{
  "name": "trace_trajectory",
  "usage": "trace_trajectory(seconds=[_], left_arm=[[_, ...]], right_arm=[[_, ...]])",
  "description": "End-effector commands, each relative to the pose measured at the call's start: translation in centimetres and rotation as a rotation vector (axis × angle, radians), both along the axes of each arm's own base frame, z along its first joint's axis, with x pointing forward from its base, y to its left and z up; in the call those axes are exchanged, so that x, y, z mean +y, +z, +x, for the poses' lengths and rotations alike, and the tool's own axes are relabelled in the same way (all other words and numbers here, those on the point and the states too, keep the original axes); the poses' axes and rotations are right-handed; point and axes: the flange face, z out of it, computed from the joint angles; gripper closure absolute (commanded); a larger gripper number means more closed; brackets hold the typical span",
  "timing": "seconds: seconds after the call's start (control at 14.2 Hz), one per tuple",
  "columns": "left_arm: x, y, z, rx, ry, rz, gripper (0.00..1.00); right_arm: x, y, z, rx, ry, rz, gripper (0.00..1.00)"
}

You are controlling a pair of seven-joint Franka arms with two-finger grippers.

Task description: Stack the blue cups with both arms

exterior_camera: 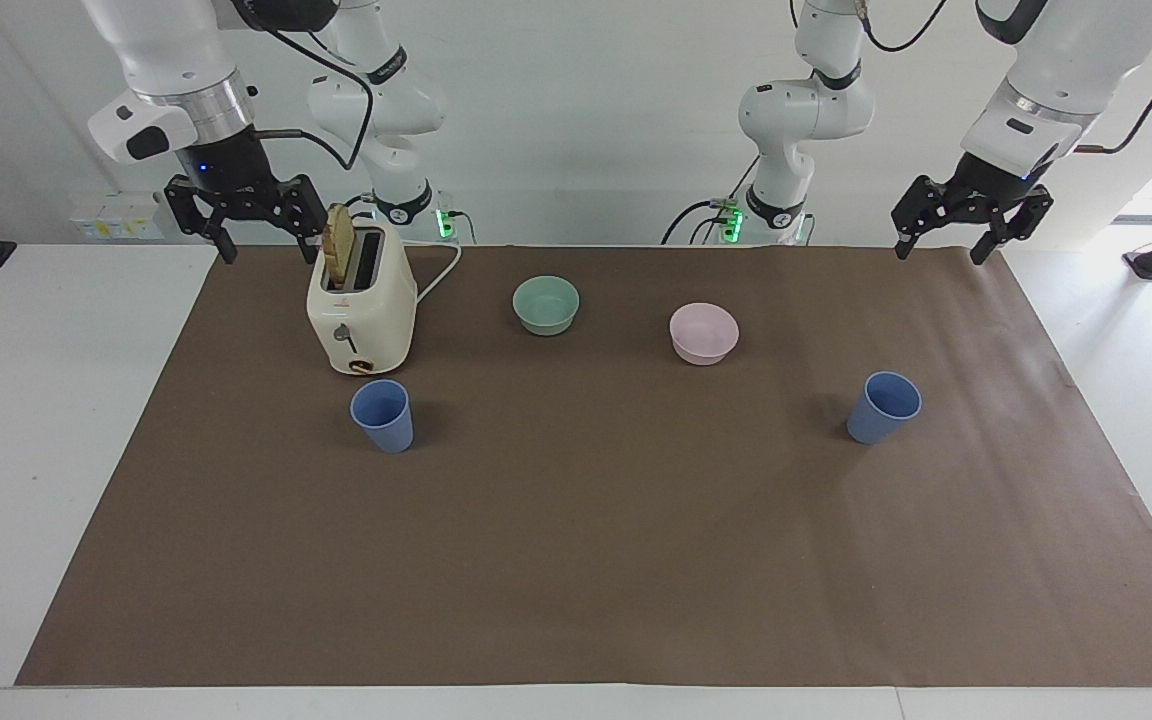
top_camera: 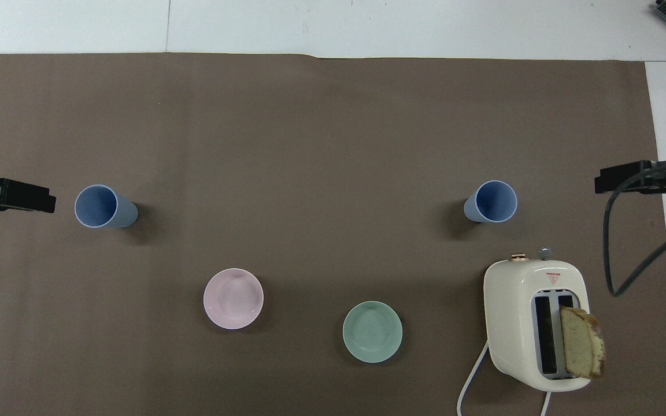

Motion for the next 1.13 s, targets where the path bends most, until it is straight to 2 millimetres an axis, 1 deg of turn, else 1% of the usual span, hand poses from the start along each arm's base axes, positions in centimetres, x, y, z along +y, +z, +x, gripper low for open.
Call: trace_trajectory(seconds=[0.0,0.07,0.14,0.28,0.49,0.63,0.7,0.77,0.85,0.92,0.99,1.06], left_arm=[[-0.1,-1.3,0.1,-0.001,-0.003,-0.009,0.0],[0.0,-2.0,0.3,-0.004,0.0,-0.009,0.0],[0.7,-3.2,0.6,-0.002,0.015,-0.009,0.0],[1.5,-6.2,1.2,-0.014,0.036,-0.01,0.0],[3.8,-10.1,1.9,-0.033,0.083,-0.01,0.0],[5.6,-12.5,3.1,-0.038,0.12,-0.011,0.0],[6.7,-14.1,3.9,-0.028,0.147,-0.012,0.0],[8.4,-15.5,4.6,-0.029,0.183,-0.013,0.0],[9.4,-16.9,5.2,-0.029,0.203,-0.013,0.0],[9.9,-18.5,5.7,-0.016,0.213,-0.015,0.0],[10.3,-20.6,6.1,0.013,0.242,-0.017,0.0],[10.7,-22.3,6.0,0.019,0.266,-0.017,0.0]], right_arm=[[-0.3,0.2,-0.4,0.0,-0.017,-0.008,0.0],[-0.3,0.2,-0.4,0.002,-0.017,-0.008,0.0],[-0.3,0.2,-0.4,0.002,-0.019,-0.008,0.0],[-0.2,0.2,-0.4,0.002,-0.016,-0.008,0.0],[-0.2,0.2,-0.4,0.002,-0.016,-0.008,0.0],[-0.3,0.2,-0.4,0.002,-0.017,-0.008,0.0],[-0.3,0.2,-0.4,0.002,-0.017,-0.008,0.0],[-0.3,0.1,-0.4,0.003,-0.017,-0.008,0.0],[-0.2,0.2,-0.4,0.002,-0.016,-0.008,0.0],[-0.3,0.2,-0.4,0.002,-0.017,-0.008,0.0],[-0.3,0.2,-0.4,0.002,-0.017,-0.008,0.0],[-0.3,0.2,-0.4,0.002,-0.017,-0.008,0.0]])
